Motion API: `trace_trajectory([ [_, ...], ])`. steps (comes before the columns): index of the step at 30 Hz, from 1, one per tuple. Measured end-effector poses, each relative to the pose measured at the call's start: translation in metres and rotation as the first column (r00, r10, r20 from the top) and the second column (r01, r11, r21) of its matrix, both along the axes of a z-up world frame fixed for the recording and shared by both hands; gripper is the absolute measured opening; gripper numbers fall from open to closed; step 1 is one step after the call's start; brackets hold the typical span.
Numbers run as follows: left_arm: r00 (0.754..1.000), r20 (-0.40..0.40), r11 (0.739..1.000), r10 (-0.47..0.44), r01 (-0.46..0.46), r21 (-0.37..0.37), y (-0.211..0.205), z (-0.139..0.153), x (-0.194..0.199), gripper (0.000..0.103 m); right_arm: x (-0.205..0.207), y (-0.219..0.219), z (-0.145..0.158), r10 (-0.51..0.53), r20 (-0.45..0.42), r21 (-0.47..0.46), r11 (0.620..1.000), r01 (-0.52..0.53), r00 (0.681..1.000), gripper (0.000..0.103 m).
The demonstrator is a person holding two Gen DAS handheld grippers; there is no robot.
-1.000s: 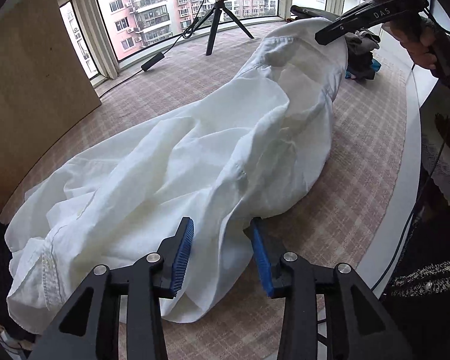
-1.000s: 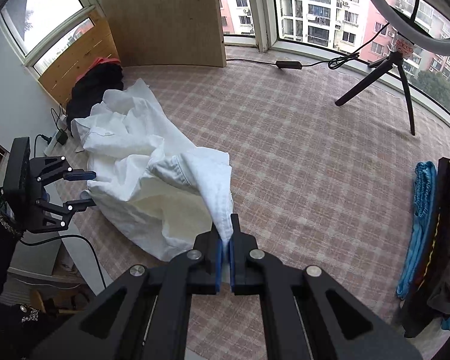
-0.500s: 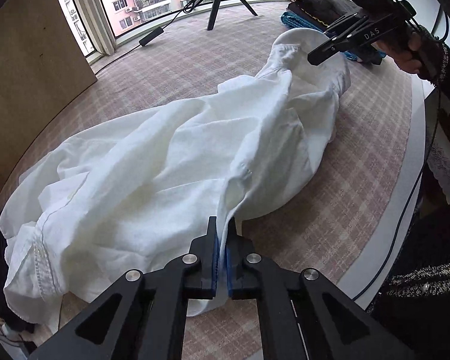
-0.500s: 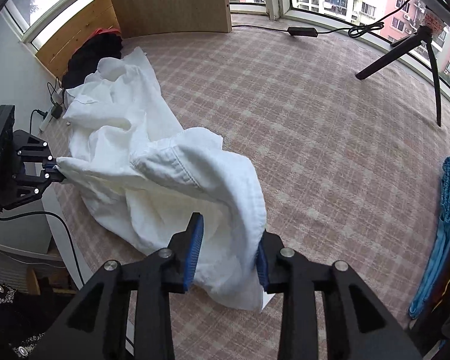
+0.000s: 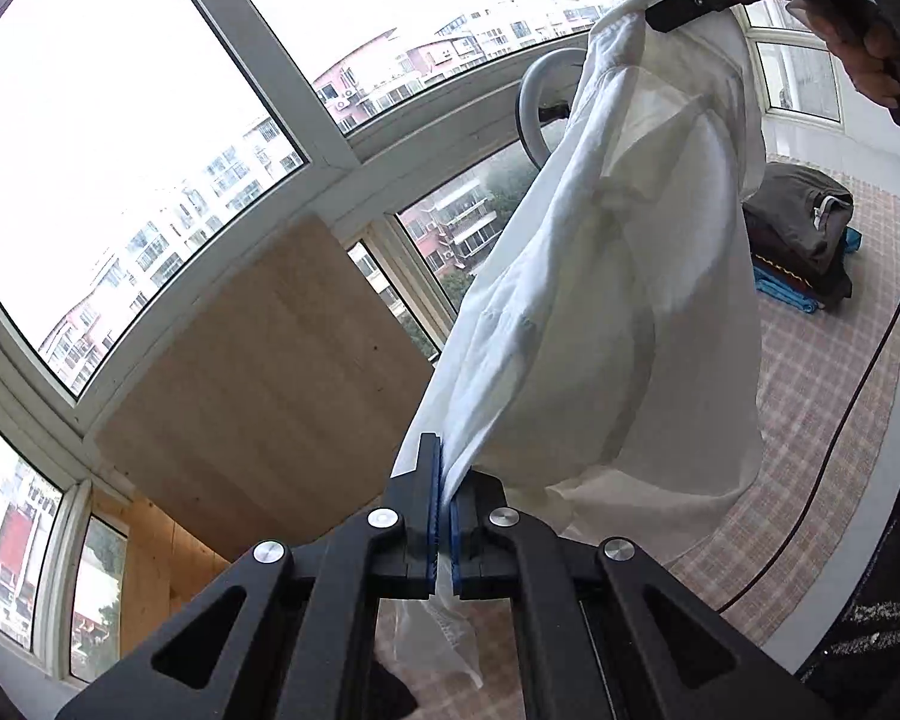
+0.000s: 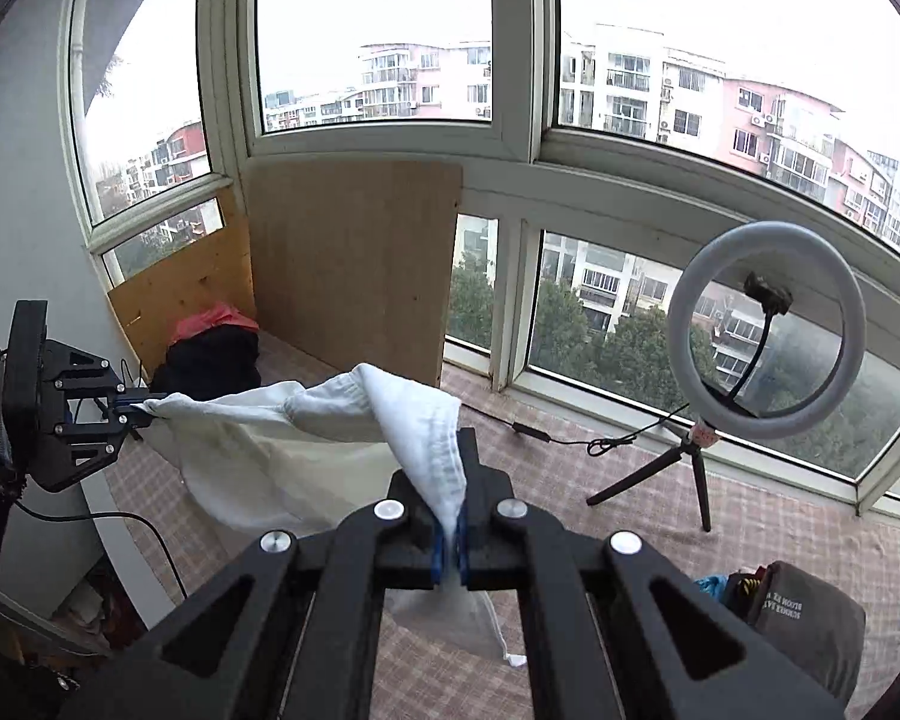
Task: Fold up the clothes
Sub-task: 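Lift the white shirt high off the cloth with both grippers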
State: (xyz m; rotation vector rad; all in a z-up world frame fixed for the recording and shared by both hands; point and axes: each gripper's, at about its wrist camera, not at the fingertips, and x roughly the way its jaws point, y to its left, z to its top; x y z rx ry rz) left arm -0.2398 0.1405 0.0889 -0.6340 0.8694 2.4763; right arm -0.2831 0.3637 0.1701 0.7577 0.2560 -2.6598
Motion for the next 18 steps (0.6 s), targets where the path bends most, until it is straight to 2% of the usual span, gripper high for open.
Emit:
trace_trajectory([
  [2,0.993,-0.119,1.0,-0.021,0.022,0.007,-0.008,0.052,0.023,0.002,0.033,-0.015,0.073,-0.019,-0.141,0.02,1.0,0.022,0.99,0.002],
  [3,0.985,-0.169,0.999,-0.038,0.043,0.024,-0.011,0.074,0.037,0.002,0.047,-0.023,0.1,-0.027,-0.191,0.024,0.999,0.033,0.981,0.002],
  [4,0.983,-0.167,0.993,-0.075,0.088,0.073,-0.015,0.087,0.044,0.002,0.058,-0.031,0.119,-0.034,-0.224,0.026,0.999,0.041,0.974,0.003],
  [5,0.988,-0.113,0.99,-0.105,0.114,0.081,-0.014,0.088,0.044,0.002,0.068,-0.039,0.138,-0.04,-0.257,0.028,0.998,0.049,0.966,0.003],
  [6,0.989,-0.066,0.988,-0.13,0.136,0.08,-0.012,0.087,0.044,0.002,0.071,-0.052,0.146,-0.058,-0.255,0.086,0.993,0.083,0.965,0.002],
  [7,0.99,-0.071,0.992,-0.125,0.126,0.009,-0.006,0.078,0.045,0.002,0.071,-0.062,0.149,-0.077,-0.235,0.14,0.984,0.112,0.969,0.002],
  [8,0.99,-0.071,0.991,-0.124,0.12,-0.051,-0.002,0.07,0.046,0.002,0.074,-0.065,0.156,-0.084,-0.227,0.14,0.983,0.118,0.97,0.002],
  [11,0.973,0.005,0.973,-0.231,0.231,0.001,-0.002,0.063,0.057,0.002,0.086,-0.072,0.178,-0.105,-0.213,0.125,0.983,0.133,0.971,0.002],
  [13,0.96,-0.021,0.96,-0.281,0.281,-0.001,0.0,0.068,0.072,0.002,0.097,-0.074,0.194,-0.123,-0.23,0.093,0.985,0.147,0.965,0.002],
  [15,0.943,-0.034,0.943,-0.331,0.332,0.034,0.003,0.073,0.081,0.002,0.098,-0.085,0.189,-0.157,-0.224,0.143,0.971,0.192,0.962,0.003],
  [18,0.956,-0.008,0.953,-0.294,0.292,-0.086,0.013,0.061,0.07,0.002,0.102,-0.099,0.181,-0.205,-0.22,0.214,0.944,0.252,0.954,0.002],
])
